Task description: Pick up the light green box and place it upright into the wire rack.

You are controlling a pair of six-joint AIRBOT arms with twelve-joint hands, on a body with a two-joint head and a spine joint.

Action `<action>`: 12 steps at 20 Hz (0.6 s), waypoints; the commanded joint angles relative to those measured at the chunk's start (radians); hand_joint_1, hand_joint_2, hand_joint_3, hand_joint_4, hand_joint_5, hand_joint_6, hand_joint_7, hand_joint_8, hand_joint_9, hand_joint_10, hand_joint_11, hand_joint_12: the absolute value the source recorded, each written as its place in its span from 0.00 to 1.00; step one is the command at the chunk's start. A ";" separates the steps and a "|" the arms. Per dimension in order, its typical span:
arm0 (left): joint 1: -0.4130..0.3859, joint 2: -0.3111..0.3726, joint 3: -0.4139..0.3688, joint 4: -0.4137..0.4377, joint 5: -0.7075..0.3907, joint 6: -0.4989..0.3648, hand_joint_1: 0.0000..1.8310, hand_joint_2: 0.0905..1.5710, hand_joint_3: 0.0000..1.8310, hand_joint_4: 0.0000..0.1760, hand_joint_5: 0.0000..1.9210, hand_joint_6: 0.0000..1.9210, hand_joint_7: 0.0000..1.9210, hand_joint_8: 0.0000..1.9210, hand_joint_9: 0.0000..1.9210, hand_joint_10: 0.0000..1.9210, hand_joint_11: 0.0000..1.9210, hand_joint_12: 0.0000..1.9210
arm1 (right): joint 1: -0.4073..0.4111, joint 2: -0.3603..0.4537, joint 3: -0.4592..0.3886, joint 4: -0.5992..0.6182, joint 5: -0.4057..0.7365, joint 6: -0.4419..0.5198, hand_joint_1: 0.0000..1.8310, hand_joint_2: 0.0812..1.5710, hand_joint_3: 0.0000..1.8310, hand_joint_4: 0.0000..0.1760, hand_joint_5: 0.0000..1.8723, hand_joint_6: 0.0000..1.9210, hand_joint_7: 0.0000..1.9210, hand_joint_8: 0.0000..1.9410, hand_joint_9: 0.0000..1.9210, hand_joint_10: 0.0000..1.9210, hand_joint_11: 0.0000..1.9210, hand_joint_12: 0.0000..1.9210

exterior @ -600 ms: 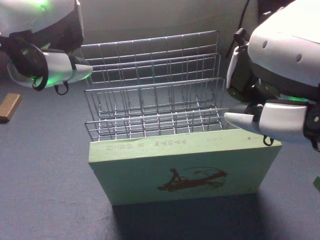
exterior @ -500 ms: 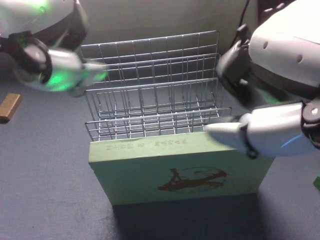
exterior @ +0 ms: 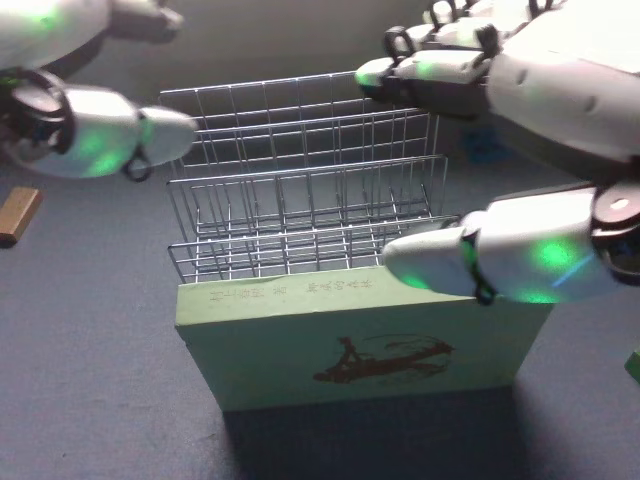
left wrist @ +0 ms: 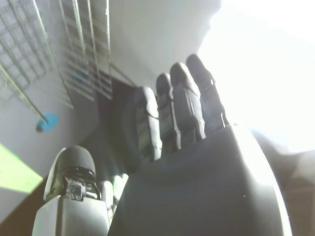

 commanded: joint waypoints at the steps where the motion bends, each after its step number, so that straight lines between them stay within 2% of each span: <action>1: -0.004 0.011 0.003 0.060 -0.010 0.004 0.06 0.78 0.00 0.23 0.19 0.00 0.15 0.00 0.14 0.00 0.00 0.34 | 0.016 -0.018 0.007 -0.056 0.032 0.007 0.19 0.66 0.00 0.38 0.08 0.00 0.06 0.00 0.05 0.00 0.00 0.23; 4: 0.000 0.041 0.011 0.060 0.001 0.018 0.06 0.77 0.00 0.23 0.19 0.00 0.16 0.00 0.15 0.01 0.00 0.35 | 0.022 -0.098 0.058 0.043 -0.021 -0.011 0.35 0.61 0.00 0.38 0.08 0.00 0.05 0.00 0.04 0.00 0.00 0.21; 8: -0.023 0.054 0.015 0.059 0.063 0.073 0.06 0.77 0.00 0.23 0.19 0.00 0.16 0.00 0.15 0.00 0.00 0.37 | 0.010 -0.242 0.136 0.083 -0.094 -0.009 0.41 0.57 0.00 0.35 0.07 0.00 0.05 0.00 0.03 0.00 0.00 0.16; 11: -0.075 0.054 0.019 -0.067 0.114 0.277 0.06 0.77 0.00 0.23 0.18 0.00 0.16 0.00 0.15 0.00 0.00 0.37 | 0.008 -0.349 0.202 0.155 -0.132 -0.021 0.42 0.57 0.00 0.27 0.07 0.00 0.05 0.00 0.03 0.00 0.00 0.17; 12: -0.085 0.054 0.021 -0.087 0.123 0.312 0.07 0.77 0.00 0.23 0.19 0.00 0.16 0.00 0.15 0.00 0.00 0.37 | 0.007 -0.374 0.214 0.155 -0.133 -0.017 0.43 0.57 0.00 0.26 0.07 0.00 0.05 0.00 0.02 0.00 0.00 0.17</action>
